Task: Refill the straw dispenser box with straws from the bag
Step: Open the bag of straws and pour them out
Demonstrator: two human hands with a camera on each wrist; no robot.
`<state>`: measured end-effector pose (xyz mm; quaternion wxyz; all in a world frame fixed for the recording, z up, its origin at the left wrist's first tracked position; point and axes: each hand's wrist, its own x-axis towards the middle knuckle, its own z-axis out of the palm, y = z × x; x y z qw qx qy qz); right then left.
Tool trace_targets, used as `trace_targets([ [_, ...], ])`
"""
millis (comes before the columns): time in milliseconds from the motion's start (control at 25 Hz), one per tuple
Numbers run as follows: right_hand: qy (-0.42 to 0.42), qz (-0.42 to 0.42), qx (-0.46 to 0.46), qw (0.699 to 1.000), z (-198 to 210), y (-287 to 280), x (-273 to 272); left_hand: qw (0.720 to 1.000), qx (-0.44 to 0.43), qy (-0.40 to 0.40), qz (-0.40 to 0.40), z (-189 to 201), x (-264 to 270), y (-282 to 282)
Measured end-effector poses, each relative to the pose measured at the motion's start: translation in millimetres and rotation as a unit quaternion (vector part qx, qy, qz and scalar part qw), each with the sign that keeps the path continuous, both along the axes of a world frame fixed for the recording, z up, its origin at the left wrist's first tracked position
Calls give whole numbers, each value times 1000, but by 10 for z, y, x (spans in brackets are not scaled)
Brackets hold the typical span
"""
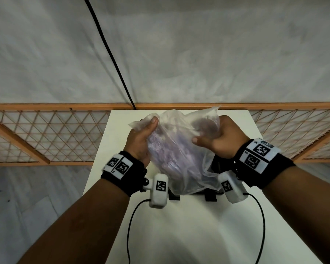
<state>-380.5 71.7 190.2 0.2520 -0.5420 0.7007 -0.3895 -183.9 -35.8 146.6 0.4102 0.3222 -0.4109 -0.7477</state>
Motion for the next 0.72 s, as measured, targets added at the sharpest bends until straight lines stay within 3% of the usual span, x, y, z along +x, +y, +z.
trace_targets([
  [240, -78, 63, 22, 995, 41, -83, 72, 991, -59, -5, -121, 67, -55, -60],
  [480, 29, 82, 40, 995, 20, -269, 94, 969, -132, -200, -58, 58, -289, -79],
  [640, 41, 84, 35, 995, 51, -283, 86, 995, -38, -80, -52, 107, -234, -85],
  [720, 0, 66, 1, 998, 113, -301, 68, 998, 7, -20, -63, 83, -181, -119],
])
